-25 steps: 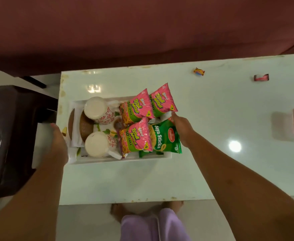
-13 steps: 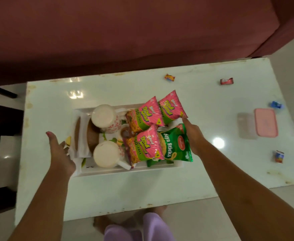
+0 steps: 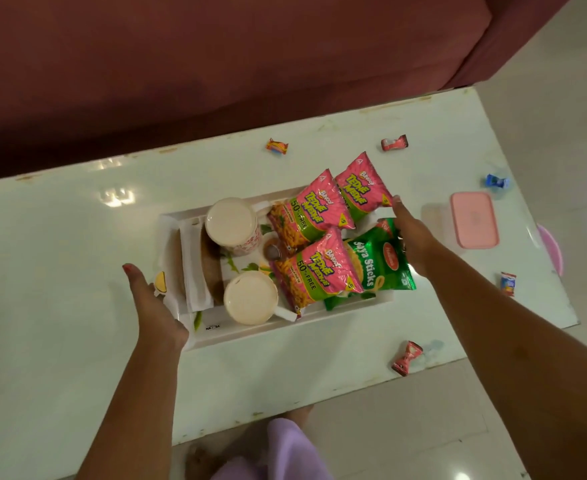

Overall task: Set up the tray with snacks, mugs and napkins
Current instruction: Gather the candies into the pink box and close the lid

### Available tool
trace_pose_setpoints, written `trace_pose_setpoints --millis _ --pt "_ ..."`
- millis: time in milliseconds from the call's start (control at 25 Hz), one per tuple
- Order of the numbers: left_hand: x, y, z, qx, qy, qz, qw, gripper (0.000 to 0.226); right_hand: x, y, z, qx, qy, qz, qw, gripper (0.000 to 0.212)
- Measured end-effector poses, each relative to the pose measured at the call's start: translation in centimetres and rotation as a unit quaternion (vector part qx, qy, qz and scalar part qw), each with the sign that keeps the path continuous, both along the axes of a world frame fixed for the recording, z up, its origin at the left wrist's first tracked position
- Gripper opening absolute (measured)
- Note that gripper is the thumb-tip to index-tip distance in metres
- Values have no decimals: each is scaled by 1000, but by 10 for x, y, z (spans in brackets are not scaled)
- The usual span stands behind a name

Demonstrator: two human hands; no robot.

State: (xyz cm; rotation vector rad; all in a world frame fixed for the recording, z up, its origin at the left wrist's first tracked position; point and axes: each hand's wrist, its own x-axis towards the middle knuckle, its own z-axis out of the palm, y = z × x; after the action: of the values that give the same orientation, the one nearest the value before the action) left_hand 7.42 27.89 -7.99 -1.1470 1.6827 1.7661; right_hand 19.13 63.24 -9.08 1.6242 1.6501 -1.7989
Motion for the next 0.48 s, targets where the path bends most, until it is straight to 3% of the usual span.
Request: trace_pose_setpoints --millis 280,400,480 --pt "2 2 -3 12 7 -55 998 59 -1 -1 -2 -7 -1 -5 1000 76" --pt "13 4 -5 13 51 -4 999 56 7 0 -6 -41 20 -19 999 74" --pt "27 2 -5 8 85 39 996 67 21 2 -7 -41 27 -35 998 70"
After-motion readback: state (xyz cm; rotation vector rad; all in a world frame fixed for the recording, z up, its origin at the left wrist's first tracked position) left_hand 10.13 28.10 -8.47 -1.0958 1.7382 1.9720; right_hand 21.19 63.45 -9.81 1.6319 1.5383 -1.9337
